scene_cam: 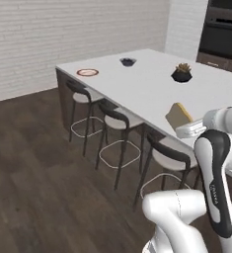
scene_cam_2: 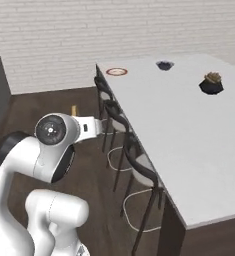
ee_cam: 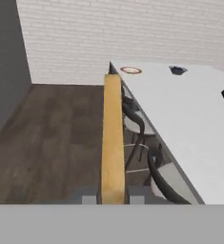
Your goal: Start the toaster. Once the lever pops up, take the bread to the plate on the dining counter.
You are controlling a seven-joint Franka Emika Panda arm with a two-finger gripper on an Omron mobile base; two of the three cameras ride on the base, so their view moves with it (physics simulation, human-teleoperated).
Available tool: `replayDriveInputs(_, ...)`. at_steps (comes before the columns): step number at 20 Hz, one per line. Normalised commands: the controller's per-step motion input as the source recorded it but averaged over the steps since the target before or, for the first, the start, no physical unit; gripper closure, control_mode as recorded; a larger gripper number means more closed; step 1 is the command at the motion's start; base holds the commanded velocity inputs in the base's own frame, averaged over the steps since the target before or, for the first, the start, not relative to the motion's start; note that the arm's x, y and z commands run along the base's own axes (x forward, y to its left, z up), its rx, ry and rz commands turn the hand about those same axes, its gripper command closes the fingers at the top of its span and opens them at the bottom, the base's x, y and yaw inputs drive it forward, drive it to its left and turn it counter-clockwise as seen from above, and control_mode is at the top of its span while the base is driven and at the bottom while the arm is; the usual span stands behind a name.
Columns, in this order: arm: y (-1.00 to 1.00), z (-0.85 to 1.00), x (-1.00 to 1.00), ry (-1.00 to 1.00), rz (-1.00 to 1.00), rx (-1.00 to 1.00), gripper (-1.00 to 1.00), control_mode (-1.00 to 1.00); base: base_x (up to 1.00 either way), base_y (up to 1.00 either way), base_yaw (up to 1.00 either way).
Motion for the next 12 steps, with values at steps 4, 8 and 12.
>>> replayDriveInputs(4, 0.00, 0.00, 0.00, 0.00, 0.00, 0.00, 1.00, 1.00, 1.00, 0.99, -0.45)
replayDriveInputs(8, 0.00, 0.00, 0.00, 0.00, 0.00, 0.00, 1.00, 1.00, 0.99, 1.00, -0.50)
replayDriveInputs(12, 0.00, 0.00, 0.00, 0.00, 0.00, 0.00, 1.00, 1.00, 0.85, 1.00, -0.49)
